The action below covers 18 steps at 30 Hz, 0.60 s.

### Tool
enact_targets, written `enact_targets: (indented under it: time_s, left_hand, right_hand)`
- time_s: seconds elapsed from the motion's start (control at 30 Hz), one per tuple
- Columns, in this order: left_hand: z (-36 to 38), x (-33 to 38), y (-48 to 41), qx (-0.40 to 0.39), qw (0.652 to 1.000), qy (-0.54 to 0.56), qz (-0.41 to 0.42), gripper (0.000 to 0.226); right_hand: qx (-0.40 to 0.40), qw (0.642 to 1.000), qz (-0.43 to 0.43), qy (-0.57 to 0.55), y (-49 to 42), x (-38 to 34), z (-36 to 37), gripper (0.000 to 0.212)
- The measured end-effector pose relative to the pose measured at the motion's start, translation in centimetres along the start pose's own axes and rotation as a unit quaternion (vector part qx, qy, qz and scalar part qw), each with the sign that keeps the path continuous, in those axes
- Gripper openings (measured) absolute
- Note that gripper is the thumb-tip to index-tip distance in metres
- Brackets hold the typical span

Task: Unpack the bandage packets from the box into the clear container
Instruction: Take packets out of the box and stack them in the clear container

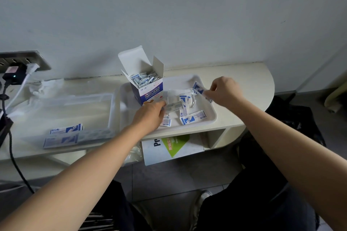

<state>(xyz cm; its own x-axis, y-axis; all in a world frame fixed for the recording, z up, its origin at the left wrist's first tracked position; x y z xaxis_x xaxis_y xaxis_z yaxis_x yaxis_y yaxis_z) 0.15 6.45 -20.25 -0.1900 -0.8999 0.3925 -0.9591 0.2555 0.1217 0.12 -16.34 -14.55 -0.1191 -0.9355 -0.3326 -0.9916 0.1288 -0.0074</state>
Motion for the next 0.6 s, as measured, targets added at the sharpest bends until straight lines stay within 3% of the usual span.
enact_targets:
  time_s: [0.23,0.37,0.53,0.6]
  left_hand:
    - [-0.3,-0.4,0.1,-0.007,0.999,0.032,0.002,0.013]
    - [-1.0,-0.7,0.5,-0.003,1.000,0.023,-0.011,0.017]
    - [-1.4,-1.4,0.6,-0.011,1.000,0.017,-0.019,0.014]
    - [-1.4,-1.5,0.7,-0.016,1.000,0.018,-0.019,0.013]
  right_hand:
    - [-0.046,0.984,-0.045,-0.166,0.1,0.0,1.1,0.007]
    - [-0.025,0.985,-0.066,-0.158,0.0,0.1,1.7,0.003]
    - [-0.113,0.980,-0.108,-0.121,-0.3,-0.3,3.3,0.006]
    - [-0.110,0.982,-0.126,-0.087,-0.2,-0.5,3.7,0.010]
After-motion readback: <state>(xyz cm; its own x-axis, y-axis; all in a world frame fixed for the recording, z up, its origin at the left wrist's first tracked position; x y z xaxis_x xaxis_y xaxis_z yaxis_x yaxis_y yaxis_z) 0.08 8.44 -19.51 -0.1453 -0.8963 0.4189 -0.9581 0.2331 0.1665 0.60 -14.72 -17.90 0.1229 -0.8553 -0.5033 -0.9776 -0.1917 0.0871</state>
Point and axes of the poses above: each hand's wrist, its own y-axis away from the middle knuckle, its own z-axis out of the palm, x = y × z, the point moved 6 cm from there along -y, towards the middle knuckle, and after that the axes turned 9 degrees about -z, right-handed, at the moved point
